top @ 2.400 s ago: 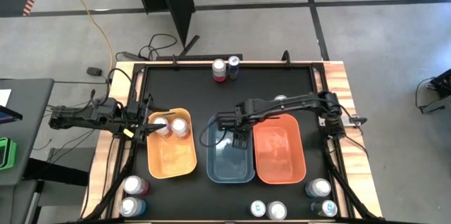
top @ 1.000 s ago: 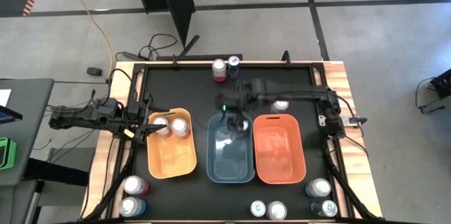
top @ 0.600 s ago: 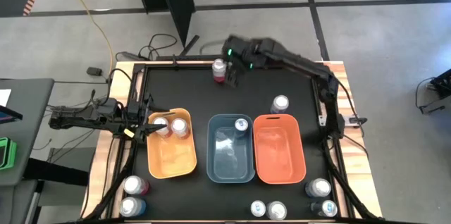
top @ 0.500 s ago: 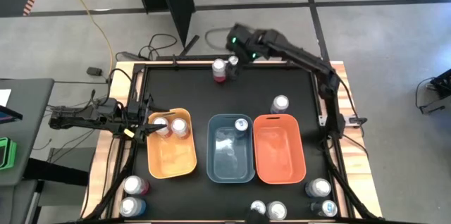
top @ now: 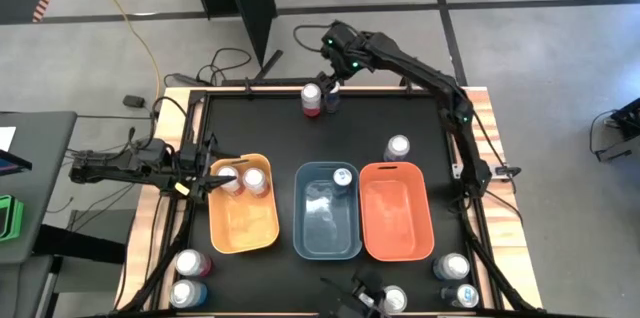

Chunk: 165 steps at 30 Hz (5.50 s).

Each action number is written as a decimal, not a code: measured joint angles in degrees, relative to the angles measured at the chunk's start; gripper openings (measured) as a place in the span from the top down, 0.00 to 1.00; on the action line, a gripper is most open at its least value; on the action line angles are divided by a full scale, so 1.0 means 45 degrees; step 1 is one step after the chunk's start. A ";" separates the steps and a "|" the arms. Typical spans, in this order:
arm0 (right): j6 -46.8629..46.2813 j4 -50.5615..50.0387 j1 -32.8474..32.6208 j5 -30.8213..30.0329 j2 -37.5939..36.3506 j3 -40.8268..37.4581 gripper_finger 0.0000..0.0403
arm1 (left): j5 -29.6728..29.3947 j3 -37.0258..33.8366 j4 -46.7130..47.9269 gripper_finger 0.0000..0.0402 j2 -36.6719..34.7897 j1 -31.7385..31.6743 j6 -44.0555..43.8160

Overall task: Sort soda cans
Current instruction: Put the top blue soda can into the blue bin

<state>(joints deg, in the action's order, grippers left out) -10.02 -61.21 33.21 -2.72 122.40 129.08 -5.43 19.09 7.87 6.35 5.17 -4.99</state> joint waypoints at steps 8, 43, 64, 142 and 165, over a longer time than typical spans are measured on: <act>0.0109 -0.0853 0.0345 -0.0072 0.1472 0.1120 0.05 | 0.0009 0.0000 -0.0008 0.31 0.0000 0.0000 0.0044; 0.0203 -0.1323 0.0297 -0.0163 0.2687 0.1247 0.05 | 0.0009 0.0000 0.0094 0.31 0.0000 0.0000 0.0087; 0.0201 -0.1298 0.0200 -0.0384 0.2659 0.1252 0.19 | 0.0018 0.0000 0.0094 0.31 0.0000 0.0000 0.0049; 0.1660 -0.3843 -0.4141 -0.1176 -0.1852 0.1305 0.47 | 0.0125 0.0000 0.0201 0.31 0.0000 0.0000 0.0136; 0.0556 -0.3740 -0.8585 -0.1094 -0.0316 0.1260 0.47 | 0.0103 0.0000 0.0093 0.31 0.0002 -0.0002 -0.0063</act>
<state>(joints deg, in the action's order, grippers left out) -7.52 -78.04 -5.42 -7.64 120.98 134.75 -4.97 19.09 8.29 6.36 5.16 -5.28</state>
